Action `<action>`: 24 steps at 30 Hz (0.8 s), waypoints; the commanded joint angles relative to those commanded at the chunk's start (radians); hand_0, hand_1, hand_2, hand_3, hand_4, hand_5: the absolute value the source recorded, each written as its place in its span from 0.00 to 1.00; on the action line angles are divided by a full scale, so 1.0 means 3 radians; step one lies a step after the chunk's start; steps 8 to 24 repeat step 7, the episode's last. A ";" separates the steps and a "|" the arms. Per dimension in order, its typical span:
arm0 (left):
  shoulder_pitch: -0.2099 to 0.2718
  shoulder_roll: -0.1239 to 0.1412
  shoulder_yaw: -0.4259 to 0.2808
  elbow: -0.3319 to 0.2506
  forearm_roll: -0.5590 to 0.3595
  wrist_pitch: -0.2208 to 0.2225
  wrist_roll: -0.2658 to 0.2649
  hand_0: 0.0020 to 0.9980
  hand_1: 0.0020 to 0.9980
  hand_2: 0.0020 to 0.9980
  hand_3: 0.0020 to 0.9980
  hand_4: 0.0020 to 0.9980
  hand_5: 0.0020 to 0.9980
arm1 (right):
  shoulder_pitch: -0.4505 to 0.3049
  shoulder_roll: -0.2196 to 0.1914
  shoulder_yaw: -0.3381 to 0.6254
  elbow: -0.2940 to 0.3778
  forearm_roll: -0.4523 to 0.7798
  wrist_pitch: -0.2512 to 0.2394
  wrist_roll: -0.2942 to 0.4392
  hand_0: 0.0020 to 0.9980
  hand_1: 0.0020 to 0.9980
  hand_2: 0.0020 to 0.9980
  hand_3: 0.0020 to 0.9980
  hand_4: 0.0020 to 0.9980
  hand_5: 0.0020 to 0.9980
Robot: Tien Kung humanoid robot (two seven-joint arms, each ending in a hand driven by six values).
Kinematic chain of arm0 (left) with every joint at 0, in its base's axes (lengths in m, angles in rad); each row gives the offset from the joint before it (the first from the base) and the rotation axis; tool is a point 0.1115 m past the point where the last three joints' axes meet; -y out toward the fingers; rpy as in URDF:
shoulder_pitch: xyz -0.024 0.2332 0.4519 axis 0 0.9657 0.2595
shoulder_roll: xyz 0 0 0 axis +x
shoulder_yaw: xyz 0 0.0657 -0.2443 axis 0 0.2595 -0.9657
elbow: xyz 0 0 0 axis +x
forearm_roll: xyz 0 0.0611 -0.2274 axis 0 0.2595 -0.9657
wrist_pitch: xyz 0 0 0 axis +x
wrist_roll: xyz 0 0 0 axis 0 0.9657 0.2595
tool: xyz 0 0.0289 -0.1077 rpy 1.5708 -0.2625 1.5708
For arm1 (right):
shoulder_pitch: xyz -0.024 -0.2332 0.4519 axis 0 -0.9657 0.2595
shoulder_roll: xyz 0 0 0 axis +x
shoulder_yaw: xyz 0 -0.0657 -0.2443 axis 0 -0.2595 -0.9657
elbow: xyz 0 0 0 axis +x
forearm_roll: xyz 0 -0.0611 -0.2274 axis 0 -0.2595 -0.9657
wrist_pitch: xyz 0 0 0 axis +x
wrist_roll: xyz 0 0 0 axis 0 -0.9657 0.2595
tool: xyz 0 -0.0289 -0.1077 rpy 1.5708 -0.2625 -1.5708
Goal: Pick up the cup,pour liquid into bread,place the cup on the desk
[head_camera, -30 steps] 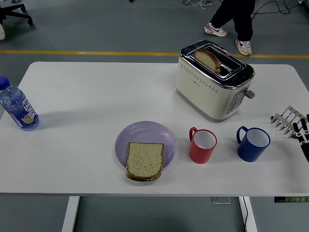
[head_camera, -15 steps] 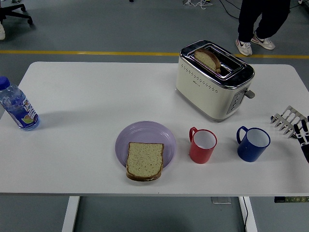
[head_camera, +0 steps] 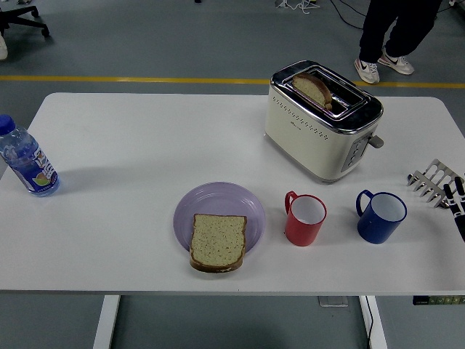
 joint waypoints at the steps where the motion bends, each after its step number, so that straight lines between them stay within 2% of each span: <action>1: -0.0002 0.0000 -0.0003 0.0000 0.0002 0.0001 -0.0001 0.67 0.74 0.74 0.63 0.39 1.00 | 0.0001 0.0000 0.0003 -0.0002 0.0005 0.0001 0.0001 0.64 0.63 0.67 0.62 0.60 0.05; 24: -0.0003 -0.0003 -0.0010 0.0000 0.0004 0.0005 -0.0003 0.67 0.74 0.74 0.63 0.39 1.00 | 0.0002 0.0004 0.0011 -0.0004 0.0027 -0.0003 0.0005 0.64 0.63 0.67 0.62 0.60 0.05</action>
